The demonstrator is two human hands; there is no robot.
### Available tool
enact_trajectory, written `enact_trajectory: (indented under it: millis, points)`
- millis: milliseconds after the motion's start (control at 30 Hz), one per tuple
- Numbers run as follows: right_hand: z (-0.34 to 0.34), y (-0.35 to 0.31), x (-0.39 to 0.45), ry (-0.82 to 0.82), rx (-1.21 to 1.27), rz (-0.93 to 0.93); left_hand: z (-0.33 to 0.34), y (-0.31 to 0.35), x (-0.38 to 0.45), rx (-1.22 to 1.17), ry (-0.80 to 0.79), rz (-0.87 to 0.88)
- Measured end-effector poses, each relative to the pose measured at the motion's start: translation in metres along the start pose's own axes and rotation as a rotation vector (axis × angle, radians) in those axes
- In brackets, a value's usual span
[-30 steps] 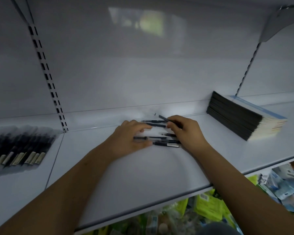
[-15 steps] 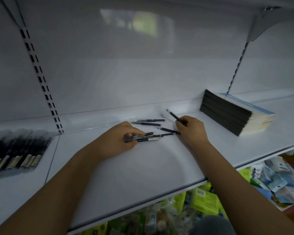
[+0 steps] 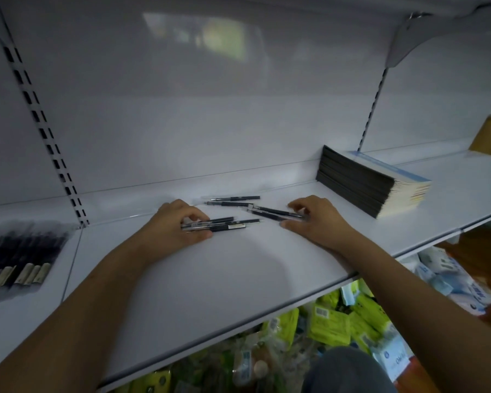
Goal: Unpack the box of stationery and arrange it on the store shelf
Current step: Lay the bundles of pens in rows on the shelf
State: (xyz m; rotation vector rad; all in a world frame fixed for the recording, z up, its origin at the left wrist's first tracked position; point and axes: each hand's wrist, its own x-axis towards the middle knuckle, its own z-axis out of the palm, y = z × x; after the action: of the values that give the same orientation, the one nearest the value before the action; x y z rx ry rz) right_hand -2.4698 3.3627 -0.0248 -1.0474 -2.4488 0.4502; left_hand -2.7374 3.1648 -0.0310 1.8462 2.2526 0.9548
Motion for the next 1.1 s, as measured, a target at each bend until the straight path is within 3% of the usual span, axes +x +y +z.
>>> enact_trajectory:
  millis: [200,367,733,833,900,933,1000,1067,1100]
  points:
    - [0.001,0.001,-0.005,0.074,0.075,-0.073,0.0,0.011,-0.006,-0.044,0.055,-0.013]
    - [0.003,0.0,-0.01,0.115,-0.007,-0.129,0.001,0.01,-0.006,-0.065,0.057,-0.084]
    - [0.008,-0.007,-0.014,0.047,-0.154,-0.154,0.006,0.036,-0.007,0.407,0.017,-0.042]
    - [0.008,-0.01,-0.017,0.092,-0.167,-0.159,0.002,0.039,-0.009,0.275,0.046,-0.043]
    - [0.006,-0.013,-0.018,0.1,-0.154,-0.134,0.0,0.04,-0.008,-0.01,0.065,-0.079]
    - [0.005,-0.018,-0.018,0.102,-0.066,-0.111,0.0,0.042,-0.007,-0.224,0.093,-0.112]
    - [0.006,-0.038,-0.016,0.096,0.366,-0.031,0.002,0.045,-0.003,-0.561,0.14,-0.189]
    - [0.008,-0.066,-0.01,0.053,0.803,0.054,0.004,0.045,0.0,-0.651,0.122,-0.206]
    - [0.008,-0.078,-0.004,0.024,0.901,0.068,0.006,0.045,0.0,-0.644,0.096,-0.192]
